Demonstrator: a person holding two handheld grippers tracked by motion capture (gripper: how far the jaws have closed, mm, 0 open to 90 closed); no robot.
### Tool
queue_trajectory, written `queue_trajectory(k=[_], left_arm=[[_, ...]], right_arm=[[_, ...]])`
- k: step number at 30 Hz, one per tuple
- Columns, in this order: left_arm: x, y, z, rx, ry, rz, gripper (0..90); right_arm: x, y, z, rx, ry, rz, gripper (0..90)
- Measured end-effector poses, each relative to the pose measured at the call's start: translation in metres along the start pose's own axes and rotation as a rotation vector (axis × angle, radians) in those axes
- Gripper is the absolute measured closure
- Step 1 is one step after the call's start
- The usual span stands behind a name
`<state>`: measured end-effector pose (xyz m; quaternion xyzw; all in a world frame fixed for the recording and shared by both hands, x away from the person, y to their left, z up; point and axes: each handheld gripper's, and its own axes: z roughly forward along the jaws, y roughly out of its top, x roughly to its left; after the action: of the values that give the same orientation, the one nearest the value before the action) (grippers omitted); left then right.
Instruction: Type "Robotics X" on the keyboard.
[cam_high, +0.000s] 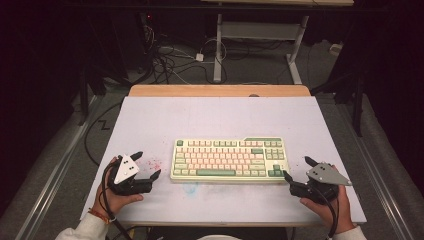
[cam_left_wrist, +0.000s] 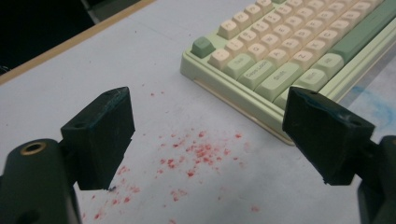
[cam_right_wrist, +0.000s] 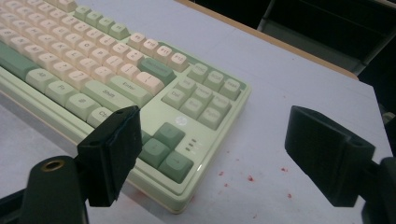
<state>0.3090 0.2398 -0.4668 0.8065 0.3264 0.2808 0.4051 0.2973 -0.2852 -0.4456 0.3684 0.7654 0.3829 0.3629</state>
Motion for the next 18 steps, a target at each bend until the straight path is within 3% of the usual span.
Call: queue_trajectory(k=[4,6,9,18], left_arm=[[-0.001,-0.001,0.002,0.017,-0.012,-0.005,16.6],[-0.002,0.000,0.002,0.017,-0.017,0.005,16.7],[-0.004,-0.001,0.002,0.024,-0.024,0.009,16.7],[-0.005,0.000,0.005,0.044,-0.019,0.012,18.2]], right_arm=[[-0.001,0.000,0.000,0.003,0.002,-0.008,24.3],[-0.002,-0.001,-0.004,-0.016,0.056,-0.003,30.1],[-0.003,0.001,-0.005,-0.027,0.080,-0.005,36.4],[0.000,0.021,0.006,0.004,0.166,-0.068,77.1]])
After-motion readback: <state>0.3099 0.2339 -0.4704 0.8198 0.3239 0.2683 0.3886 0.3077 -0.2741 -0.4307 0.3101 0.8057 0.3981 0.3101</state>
